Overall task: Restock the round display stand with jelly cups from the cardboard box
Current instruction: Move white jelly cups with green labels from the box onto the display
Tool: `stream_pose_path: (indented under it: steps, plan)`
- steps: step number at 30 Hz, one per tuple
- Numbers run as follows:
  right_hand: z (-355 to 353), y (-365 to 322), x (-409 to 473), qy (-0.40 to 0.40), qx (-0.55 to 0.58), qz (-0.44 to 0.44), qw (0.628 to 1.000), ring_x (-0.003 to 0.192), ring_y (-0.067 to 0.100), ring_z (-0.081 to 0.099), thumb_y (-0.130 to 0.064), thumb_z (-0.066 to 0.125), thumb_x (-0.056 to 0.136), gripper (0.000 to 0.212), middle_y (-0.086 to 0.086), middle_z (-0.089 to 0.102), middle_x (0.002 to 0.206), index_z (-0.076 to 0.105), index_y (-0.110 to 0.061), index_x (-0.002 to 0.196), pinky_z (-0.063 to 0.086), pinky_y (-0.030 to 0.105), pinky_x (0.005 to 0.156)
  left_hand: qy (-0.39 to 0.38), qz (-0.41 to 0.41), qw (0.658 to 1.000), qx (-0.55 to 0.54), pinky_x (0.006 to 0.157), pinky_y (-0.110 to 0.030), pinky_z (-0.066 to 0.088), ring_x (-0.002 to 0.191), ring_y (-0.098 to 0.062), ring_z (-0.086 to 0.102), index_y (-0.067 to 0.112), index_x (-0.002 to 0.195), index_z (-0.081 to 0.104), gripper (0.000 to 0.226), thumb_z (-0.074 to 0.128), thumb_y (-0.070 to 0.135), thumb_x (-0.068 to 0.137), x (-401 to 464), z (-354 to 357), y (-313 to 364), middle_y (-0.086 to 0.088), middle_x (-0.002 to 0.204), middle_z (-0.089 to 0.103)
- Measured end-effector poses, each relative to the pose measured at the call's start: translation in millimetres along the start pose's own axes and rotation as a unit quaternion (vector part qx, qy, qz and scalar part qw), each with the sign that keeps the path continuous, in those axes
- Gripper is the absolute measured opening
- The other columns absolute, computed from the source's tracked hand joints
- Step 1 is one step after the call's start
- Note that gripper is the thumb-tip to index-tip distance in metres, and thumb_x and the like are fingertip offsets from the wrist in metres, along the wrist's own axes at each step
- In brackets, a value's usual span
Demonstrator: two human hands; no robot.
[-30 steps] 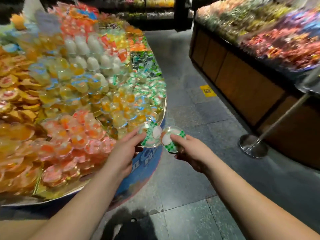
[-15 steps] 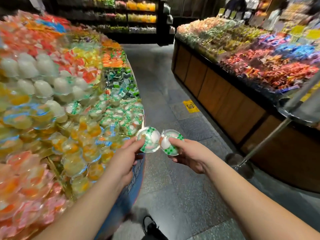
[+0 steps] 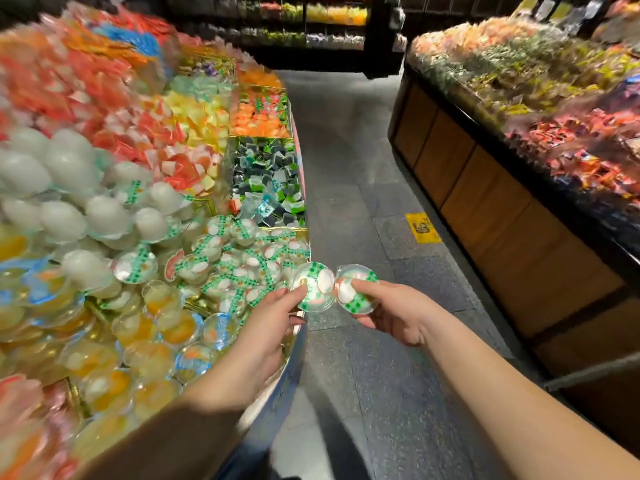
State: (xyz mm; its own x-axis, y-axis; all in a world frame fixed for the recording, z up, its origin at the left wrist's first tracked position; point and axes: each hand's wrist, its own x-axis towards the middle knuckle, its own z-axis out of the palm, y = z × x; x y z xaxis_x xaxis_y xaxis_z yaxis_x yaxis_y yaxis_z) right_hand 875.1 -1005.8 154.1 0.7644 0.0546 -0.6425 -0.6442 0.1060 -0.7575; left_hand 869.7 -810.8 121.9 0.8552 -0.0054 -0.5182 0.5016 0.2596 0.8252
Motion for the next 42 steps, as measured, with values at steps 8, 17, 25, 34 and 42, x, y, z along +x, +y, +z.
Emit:
stream_pose_path:
  steps: [8, 17, 25, 34, 42]
  plan:
    - [20.0, -34.1, 108.6, -0.075, -0.046, 0.062, 0.994, 0.069, 0.011, 0.065, -0.022, 0.068, 0.091, 0.022, 0.005, 0.072, 0.086, 0.065, -0.01, 0.109, 0.054, 0.018, 0.05, 0.133, -0.026, 0.99, -0.05, 0.056, -0.026, 0.031, 0.069, -0.015, 0.057, 0.019, 0.091, 0.063, 0.014, 0.065, 0.032, 0.092, 61.5, -8.7, 2.2, 0.002, 0.087, 0.061]
    - [75.0, -61.1, 227.8, -0.177, -0.113, 0.115, 0.971, 0.073, 0.017, 0.063, -0.02, 0.066, 0.094, 0.023, 0.009, 0.069, 0.099, 0.069, -0.006, 0.111, 0.05, 0.021, 0.055, 0.319, -0.036, 0.915, -0.244, 0.035, -0.015, 0.038, 0.04, -0.012, 0.055, 0.007, 0.096, 0.067, 0.022, 0.061, 0.028, 0.096, 127.1, -3.8, 5.0, -0.005, 0.068, 0.062]
    - [131.4, -63.7, 290.6, -0.218, -0.171, 0.187, 0.942, 0.06, 0.019, 0.065, -0.026, 0.069, 0.092, 0.022, 0.009, 0.068, 0.077, 0.064, -0.005, 0.091, 0.048, 0.021, 0.042, 0.411, -0.048, 0.852, -0.321, 0.063, -0.033, 0.048, 0.074, -0.027, 0.06, 0.011, 0.119, 0.064, 0.042, 0.054, 0.044, 0.096, 176.8, -25.8, 2.7, -0.011, 0.092, 0.066]
    - [170.8, -44.5, 336.6, -0.225, -0.246, 0.179, 0.926, 0.089, 0.031, 0.073, -0.054, 0.078, 0.07, 0.068, 0.011, 0.076, 0.096, 0.067, -0.004, 0.115, 0.056, 0.048, 0.09, 0.501, -0.045, 0.784, -0.364, 0.05, -0.025, 0.047, 0.058, -0.017, 0.055, 0.015, 0.114, 0.064, 0.024, 0.057, 0.032, 0.098, 216.0, -39.2, 3.0, -0.005, 0.082, 0.065]
    - [178.9, -44.5, 340.3, -0.196, -0.302, 0.142, 0.922, 0.094, 0.024, 0.063, -0.065, 0.07, 0.074, 0.083, 0.006, 0.067, 0.111, 0.058, -0.003, 0.126, 0.053, 0.034, 0.079, 0.508, -0.043, 0.783, -0.357, 0.057, -0.03, 0.049, 0.059, -0.016, 0.054, 0.019, 0.106, 0.061, 0.019, 0.054, 0.034, 0.098, 226.3, -40.7, -1.0, -0.008, 0.081, 0.064]
